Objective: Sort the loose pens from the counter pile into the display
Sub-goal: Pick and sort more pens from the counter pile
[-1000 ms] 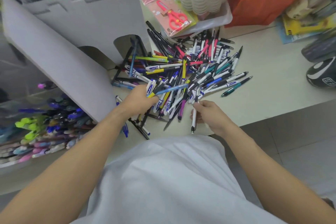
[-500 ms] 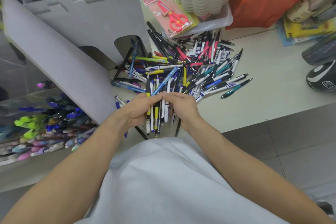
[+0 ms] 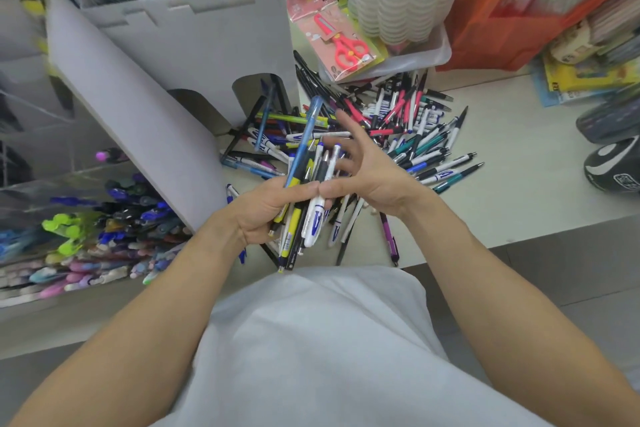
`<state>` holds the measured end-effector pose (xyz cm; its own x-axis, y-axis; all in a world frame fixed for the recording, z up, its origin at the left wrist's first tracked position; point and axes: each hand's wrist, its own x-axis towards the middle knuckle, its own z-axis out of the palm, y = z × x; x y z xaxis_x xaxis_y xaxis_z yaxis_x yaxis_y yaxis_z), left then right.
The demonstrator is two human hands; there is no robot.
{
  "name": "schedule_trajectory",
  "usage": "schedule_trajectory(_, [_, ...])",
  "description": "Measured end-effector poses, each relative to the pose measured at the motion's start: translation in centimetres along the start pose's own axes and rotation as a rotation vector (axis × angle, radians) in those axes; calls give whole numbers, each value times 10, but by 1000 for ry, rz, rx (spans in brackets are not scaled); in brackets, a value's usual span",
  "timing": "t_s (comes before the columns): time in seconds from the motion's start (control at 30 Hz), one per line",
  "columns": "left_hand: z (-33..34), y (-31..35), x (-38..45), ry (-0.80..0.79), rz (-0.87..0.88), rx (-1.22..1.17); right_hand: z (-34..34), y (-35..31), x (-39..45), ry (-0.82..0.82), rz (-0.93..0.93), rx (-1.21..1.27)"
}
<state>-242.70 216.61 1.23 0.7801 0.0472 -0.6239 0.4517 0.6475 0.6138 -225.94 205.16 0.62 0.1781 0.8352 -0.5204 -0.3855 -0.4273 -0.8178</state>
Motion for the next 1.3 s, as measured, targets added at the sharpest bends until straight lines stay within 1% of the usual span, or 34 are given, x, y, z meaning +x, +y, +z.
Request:
schedule_trajectory(0.07, [6,0,1,0,-13,-3,7,-2,0,-1,-114,143])
schedule_trajectory(0.1, [9,-1,2,15,-12,22,14,-4,1,36,-149,234])
schedule_trajectory(0.17, [16,-5,3,38,-6,117,26,-5,7,171,-226,282])
schedule_trajectory(0.23, [24,-9,3,49,-2,178,37,-2,13,250,-305,214])
schedule_trajectory(0.37, [27,-18,0,45,-69,4,50,5,14,341,-379,74])
schedule_trajectory(0.43, [25,-22,-2,46,-60,76,54,8,13,393,-417,10])
schedule_trajectory(0.5, [25,-26,-3,58,-46,136,55,14,14,380,-412,-30])
schedule_trajectory(0.57, [25,-29,-2,79,-74,74,58,17,12,312,-334,-50])
schedule_trajectory(0.63, [26,-29,-4,103,-76,14,61,21,10,258,-241,-142])
schedule_trajectory(0.7, [27,-30,-4,142,-73,8,60,21,9,188,-177,-249])
schedule_trajectory(0.77, [30,-32,-2,210,-71,16,53,19,7,135,-115,-270])
schedule_trajectory(0.8, [30,-32,-1,250,-63,15,48,16,6,135,-90,-260])
schedule_trajectory(0.87, [27,-26,-1,303,-35,-27,36,12,0,206,-94,-266])
schedule_trajectory(0.9, [25,-22,-2,294,-17,-71,31,12,-3,235,-103,-265])
schedule_trajectory(0.97, [22,-14,-6,227,23,-136,26,10,-9,209,-121,-248])
schedule_trajectory(1.03, [25,-8,-15,163,39,-153,28,7,-15,161,-133,-156])
schedule_trajectory(1.1, [29,-7,-24,81,33,-190,32,1,-21,151,-138,-75])
schedule_trajectory(1.23, [32,-6,-42,-25,33,-313,34,-13,-37,130,-110,-111])
schedule_trajectory(1.3, [35,-5,-50,-45,58,-327,36,-21,-43,159,-116,-130])
